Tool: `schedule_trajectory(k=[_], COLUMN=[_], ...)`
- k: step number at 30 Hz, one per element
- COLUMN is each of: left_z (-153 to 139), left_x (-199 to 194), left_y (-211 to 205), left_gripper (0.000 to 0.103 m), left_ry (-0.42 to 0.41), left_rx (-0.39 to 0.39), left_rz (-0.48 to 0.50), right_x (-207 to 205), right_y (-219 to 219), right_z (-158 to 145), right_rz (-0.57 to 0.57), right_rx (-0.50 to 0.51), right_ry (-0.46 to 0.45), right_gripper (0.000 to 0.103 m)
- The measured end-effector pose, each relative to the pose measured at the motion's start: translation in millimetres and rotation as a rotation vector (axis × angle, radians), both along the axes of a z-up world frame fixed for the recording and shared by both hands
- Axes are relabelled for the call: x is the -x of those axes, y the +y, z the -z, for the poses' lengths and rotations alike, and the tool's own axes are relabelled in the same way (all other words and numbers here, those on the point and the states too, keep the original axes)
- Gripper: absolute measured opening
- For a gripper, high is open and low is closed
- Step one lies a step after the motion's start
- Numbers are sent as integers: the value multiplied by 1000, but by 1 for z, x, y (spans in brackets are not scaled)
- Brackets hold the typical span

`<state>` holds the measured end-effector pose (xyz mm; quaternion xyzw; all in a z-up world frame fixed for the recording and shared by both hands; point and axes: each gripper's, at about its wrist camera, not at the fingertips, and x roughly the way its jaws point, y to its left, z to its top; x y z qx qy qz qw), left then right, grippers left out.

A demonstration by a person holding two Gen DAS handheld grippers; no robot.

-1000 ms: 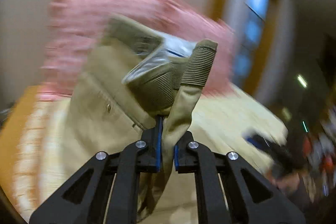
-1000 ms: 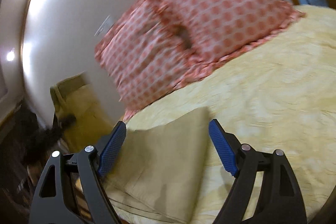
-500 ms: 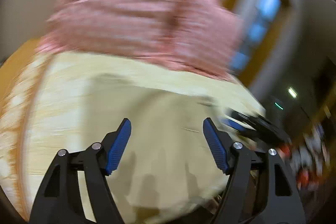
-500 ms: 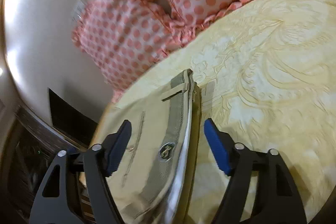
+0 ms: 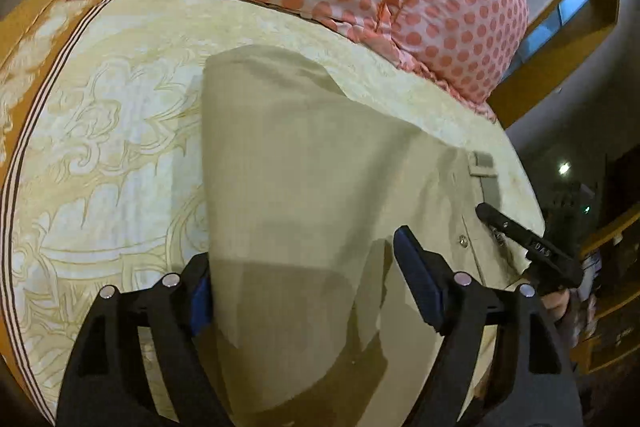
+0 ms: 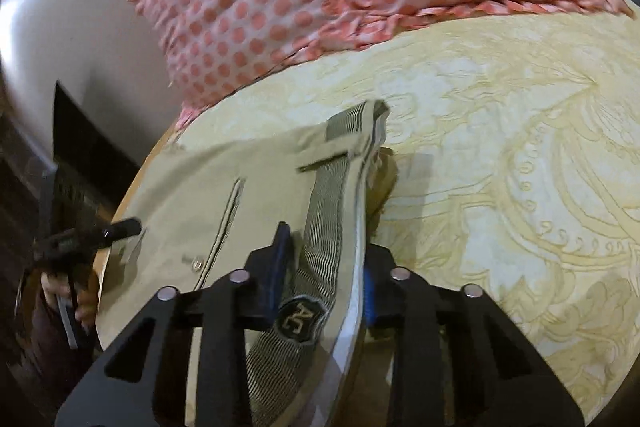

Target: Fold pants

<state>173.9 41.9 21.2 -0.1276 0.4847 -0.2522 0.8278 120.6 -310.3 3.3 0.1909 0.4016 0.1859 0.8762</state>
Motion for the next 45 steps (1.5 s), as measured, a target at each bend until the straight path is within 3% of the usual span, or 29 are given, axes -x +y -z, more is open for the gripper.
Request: schedule_trajectory(k=[2,3,4,5,8,13,16,18,19,20,21,22,23,25,26,28,31,32,34,35,36,37,38,40,42,45], left_z=[-2,-2,-5,-6,-17,-34,-30,-22,-21,-24,-32,-39,-46,-54,-53,-45,-13,-6,-12,-17,-21,-25,-28,-31,-27,-12], left_x=[3,3,2,0,-11,-58,-99,-118,-120,-117,-104,-93,-81,-58,-49,-44,-57,-61,-55,-46,-36,-22,-7,30,63,89], left_y=[2,5,4,6,3,-20,-31,-37,-36,-33,-29,-26,-23,-23,-28,-41,-63,-66,-66,-62,-58,-55,-50,-41,-31,-23], left_gripper=[51,42,26,18,12,11,16,23,33,38,41,57,64,64,64,65,61,52,50,56,63,77,88,100,101,101], left_ry=[1,6,7,6,-43,-130,-142,-114,-108,-122,-177,-222,-261,-269,-237,-183,-53,-45,-85,-86,-103,-132,-167,-233,-262,-240], left_rx=[2,17,33,59,77,23,-2,-94,-129,-144,-173,-191,-190,-97,-28,21,-31,-61,-122,-125,-127,-137,-155,-229,-296,-318], left_rz=[-4,-6,-5,-1,-2,-29,-85,-136,-152,-164,-192,-205,-203,-145,-88,-14,12,-1,-36,-57,-72,-87,-101,-145,-201,-237], right_x=[-1,-1,-2,-3,-13,-58,-94,-117,-122,-122,-113,-103,-92,-72,-67,-62,-73,-76,-72,-65,-55,-38,-16,27,56,68], right_y=[-1,-1,-2,-2,-8,-9,-14,-12,-13,-16,-23,-28,-32,-28,-23,-8,9,9,7,7,8,11,15,26,37,52], right_z=[-1,-2,-5,-8,-22,-51,-52,-38,-32,-30,-32,-36,-41,-51,-51,-45,-18,-11,-18,-23,-30,-40,-48,-53,-45,-29], right_rz=[-45,-57,-78,-89,-99,-41,49,120,158,195,228,232,225,149,100,16,-10,-6,23,66,118,166,189,171,165,162], right_rx=[-33,-43,-54,-67,-128,-87,-76,23,87,139,146,114,76,-3,-30,-57,-11,-13,-1,30,81,143,181,214,255,314], right_ry=[1,0,-9,-19,-59,-136,-145,-74,-32,1,-11,-45,-81,-122,-121,-82,75,89,91,97,88,53,-12,-128,-180,-168], right_gripper=[13,12,11,10,9,9,10,18,28,30,31,38,48,49,49,52,57,56,57,72,86,102,102,102,102,102])
